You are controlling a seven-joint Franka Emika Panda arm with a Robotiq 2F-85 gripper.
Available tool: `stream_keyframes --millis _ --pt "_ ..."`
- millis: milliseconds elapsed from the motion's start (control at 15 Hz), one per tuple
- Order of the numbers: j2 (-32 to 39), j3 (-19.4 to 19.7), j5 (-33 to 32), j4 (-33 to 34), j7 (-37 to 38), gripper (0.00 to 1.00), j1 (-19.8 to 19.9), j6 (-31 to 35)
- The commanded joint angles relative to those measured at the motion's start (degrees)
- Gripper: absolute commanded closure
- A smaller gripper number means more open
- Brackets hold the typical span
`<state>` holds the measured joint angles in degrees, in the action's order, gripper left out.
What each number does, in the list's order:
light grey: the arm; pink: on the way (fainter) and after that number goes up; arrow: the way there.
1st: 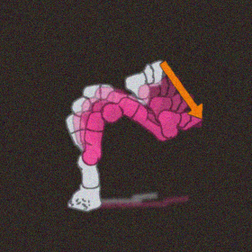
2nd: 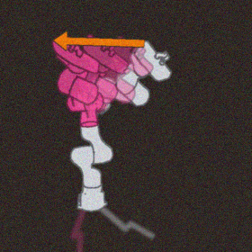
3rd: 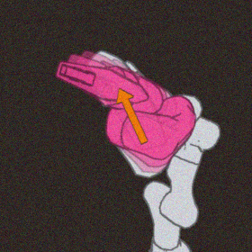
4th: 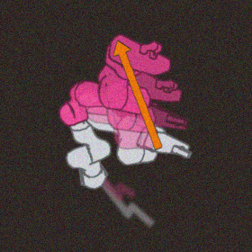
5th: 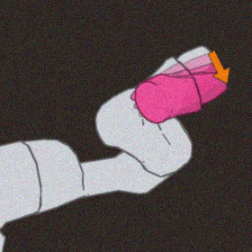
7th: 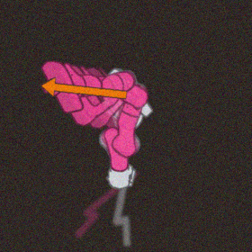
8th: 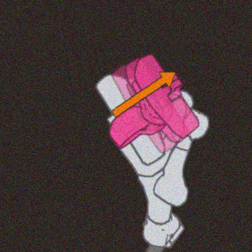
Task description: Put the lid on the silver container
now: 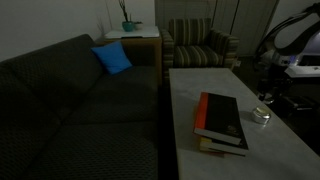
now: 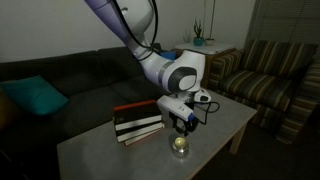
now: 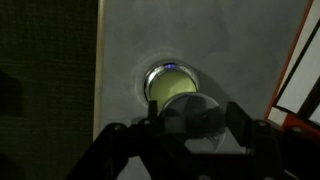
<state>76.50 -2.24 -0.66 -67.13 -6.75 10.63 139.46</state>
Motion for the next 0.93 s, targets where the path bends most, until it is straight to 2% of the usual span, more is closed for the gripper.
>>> stream_keyframes --millis 0,200,467,600,667,733,867 --pt "-8.1 1.5 -0.3 -13.8 3.7 0.56 -1.4 7.9" --pt "-11.7 4.1 -1.1 -21.8 8.5 0.56 -4.2 14.9" --pt "-14.0 15.5 -2.3 -32.7 18.8 0.56 -15.1 30.2" --pt "-14.4 20.8 -2.0 -38.6 21.1 0.56 -20.6 36.4" --pt "-15.0 22.2 -1.5 -41.6 20.9 0.56 -22.3 39.0" --pt "-11.3 19.0 -0.4 -33.3 18.9 0.31 -18.7 34.5" --pt "-11.8 21.6 0.2 -37.5 19.7 0.31 -21.8 37.9"
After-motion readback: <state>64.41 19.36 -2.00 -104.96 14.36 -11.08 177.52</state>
